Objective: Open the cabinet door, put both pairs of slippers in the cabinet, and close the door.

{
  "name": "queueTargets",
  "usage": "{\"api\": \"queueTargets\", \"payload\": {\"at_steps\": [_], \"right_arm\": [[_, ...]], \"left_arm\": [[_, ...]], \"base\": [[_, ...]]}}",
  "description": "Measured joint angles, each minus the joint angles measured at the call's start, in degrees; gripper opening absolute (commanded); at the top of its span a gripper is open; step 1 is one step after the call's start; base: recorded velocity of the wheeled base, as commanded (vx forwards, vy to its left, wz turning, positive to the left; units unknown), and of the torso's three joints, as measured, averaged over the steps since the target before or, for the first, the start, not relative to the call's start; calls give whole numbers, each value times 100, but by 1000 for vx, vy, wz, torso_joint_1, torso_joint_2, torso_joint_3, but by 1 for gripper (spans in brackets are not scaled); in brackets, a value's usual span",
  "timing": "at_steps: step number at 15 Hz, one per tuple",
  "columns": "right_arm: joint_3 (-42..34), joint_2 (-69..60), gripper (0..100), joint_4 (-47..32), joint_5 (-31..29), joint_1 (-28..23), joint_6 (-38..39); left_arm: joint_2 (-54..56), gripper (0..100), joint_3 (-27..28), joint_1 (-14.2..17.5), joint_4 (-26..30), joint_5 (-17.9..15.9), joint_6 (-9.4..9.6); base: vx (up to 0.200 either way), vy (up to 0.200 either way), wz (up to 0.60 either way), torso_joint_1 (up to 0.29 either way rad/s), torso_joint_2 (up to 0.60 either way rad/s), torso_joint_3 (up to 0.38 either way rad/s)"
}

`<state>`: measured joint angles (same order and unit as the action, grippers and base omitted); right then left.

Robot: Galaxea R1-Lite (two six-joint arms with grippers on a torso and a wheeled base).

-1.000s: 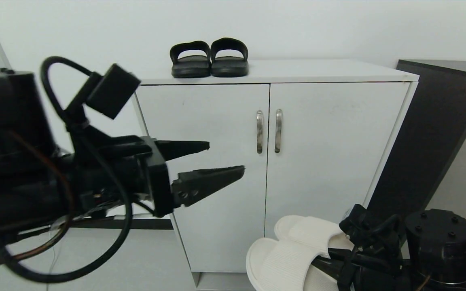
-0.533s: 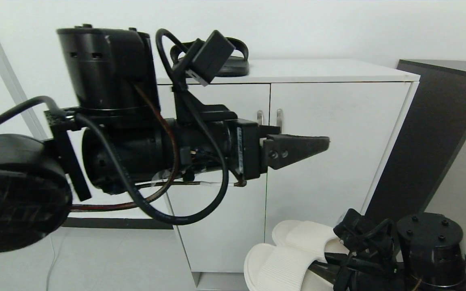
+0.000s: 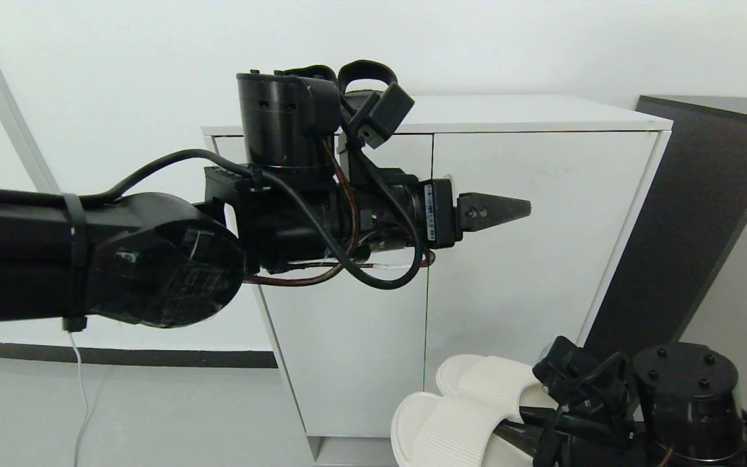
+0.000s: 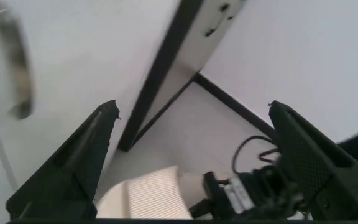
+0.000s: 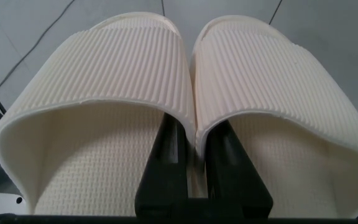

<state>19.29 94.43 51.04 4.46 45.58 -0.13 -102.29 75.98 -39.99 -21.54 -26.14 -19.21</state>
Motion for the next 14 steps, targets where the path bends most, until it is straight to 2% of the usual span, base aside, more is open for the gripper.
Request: {"api": "queueTargets", "payload": {"at_steps": [3,7,10,14], "right_arm": [[11,11,0,0,-15,-7,4],[11,48,0,0,-23,-7,4],[15,66,0,2,-26,-11,6],[15,67,0,5,-26,-18,6]], "left_arm": [[-311,100,434,190,263,492,0],[-706,100,905,261,507,819,2],[-887,100,1197,305,681,873,0],[-1023,100,1289,379,696,866,-2]], "base": [[0,0,0,0,0,0],[0,0,0,0,0,0],[0,0,0,0,0,0],[0,0,0,0,0,0]]}}
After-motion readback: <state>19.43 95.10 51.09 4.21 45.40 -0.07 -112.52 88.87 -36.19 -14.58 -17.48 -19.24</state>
